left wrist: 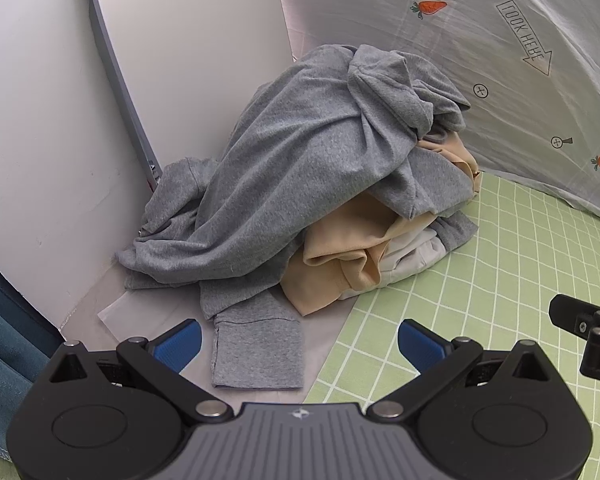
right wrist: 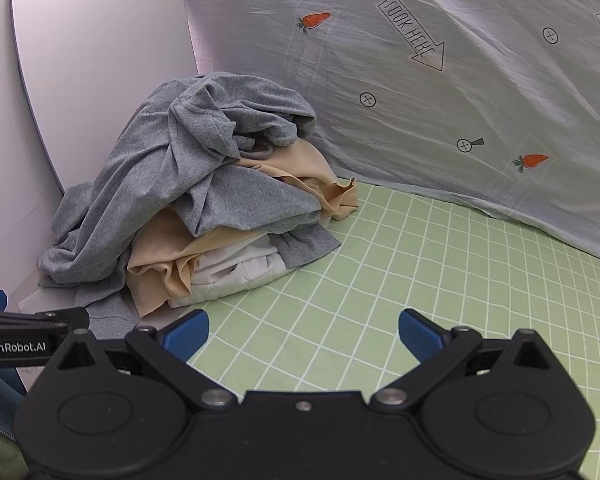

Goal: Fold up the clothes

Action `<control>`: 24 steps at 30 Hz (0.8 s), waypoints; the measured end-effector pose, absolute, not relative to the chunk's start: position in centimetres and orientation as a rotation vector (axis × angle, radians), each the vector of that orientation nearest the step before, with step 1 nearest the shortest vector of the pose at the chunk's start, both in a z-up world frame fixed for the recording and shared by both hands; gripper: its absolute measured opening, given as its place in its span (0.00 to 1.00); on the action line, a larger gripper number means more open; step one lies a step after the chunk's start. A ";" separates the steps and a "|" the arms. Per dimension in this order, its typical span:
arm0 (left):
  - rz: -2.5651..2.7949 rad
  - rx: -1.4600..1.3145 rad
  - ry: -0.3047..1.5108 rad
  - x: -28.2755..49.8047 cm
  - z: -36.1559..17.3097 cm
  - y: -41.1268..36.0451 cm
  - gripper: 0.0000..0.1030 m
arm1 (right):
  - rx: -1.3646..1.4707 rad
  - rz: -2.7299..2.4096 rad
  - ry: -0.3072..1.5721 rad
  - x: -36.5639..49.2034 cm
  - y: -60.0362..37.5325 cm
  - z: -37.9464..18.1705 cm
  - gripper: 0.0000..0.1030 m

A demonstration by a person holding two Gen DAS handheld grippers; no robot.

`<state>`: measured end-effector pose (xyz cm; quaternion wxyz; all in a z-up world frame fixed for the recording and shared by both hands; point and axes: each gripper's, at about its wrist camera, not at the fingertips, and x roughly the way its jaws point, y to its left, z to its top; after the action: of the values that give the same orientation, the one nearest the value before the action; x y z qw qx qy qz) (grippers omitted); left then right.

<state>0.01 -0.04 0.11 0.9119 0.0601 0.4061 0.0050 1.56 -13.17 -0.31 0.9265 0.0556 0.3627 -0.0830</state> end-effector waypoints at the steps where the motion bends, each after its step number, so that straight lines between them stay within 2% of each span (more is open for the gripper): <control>1: 0.009 0.124 0.837 0.0 0.1 -0.1 1.00 | 0.114 -0.170 0.744 1.6 -13.2 -0.3 0.99; 24: -0.008 0.125 0.851 0.3 -0.2 -0.3 1.00 | 0.113 -0.156 0.750 1.6 -13.3 -0.6 0.99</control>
<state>0.34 -0.27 -0.20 0.9089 0.0604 0.4125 -0.0039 1.62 -13.32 -0.58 0.9260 0.0549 0.3657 -0.0763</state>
